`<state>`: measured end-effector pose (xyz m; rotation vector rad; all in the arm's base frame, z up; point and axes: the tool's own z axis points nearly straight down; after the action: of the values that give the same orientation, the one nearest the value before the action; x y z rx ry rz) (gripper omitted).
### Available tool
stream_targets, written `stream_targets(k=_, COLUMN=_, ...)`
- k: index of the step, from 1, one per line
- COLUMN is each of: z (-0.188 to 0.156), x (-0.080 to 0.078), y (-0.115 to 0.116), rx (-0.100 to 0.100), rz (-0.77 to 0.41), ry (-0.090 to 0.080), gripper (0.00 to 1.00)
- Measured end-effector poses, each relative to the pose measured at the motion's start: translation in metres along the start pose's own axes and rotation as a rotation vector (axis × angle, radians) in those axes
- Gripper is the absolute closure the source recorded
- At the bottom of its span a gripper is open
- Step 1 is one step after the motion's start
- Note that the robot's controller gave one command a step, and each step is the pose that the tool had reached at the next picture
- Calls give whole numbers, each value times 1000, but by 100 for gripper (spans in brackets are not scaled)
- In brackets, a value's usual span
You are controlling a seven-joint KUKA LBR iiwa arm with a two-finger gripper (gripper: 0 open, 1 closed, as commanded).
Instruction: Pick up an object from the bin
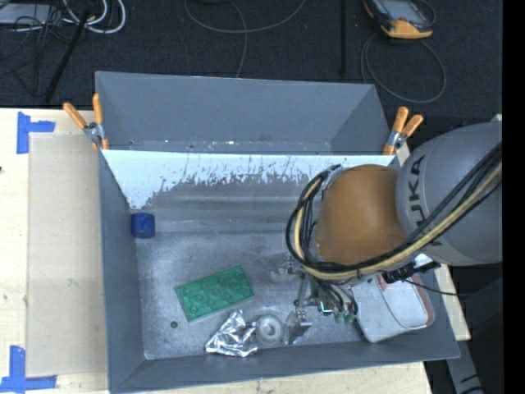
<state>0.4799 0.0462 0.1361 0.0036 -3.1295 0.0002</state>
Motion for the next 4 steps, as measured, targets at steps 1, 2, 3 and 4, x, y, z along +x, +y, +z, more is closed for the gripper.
stream_targets(k=1, z=61, x=-56, y=72, rx=-6, rz=210, ry=-30, gripper=0)
stream_targets(k=2, z=33, x=-111, y=105, rx=-5, rz=242, ry=-19, gripper=0)
stream_targets(k=3, z=20, x=-99, y=84, rx=1, rz=175, ry=-10, gripper=0)
stream_targets(k=4, z=61, x=-100, y=94, rx=1, rz=-51, ry=-15, gripper=0)
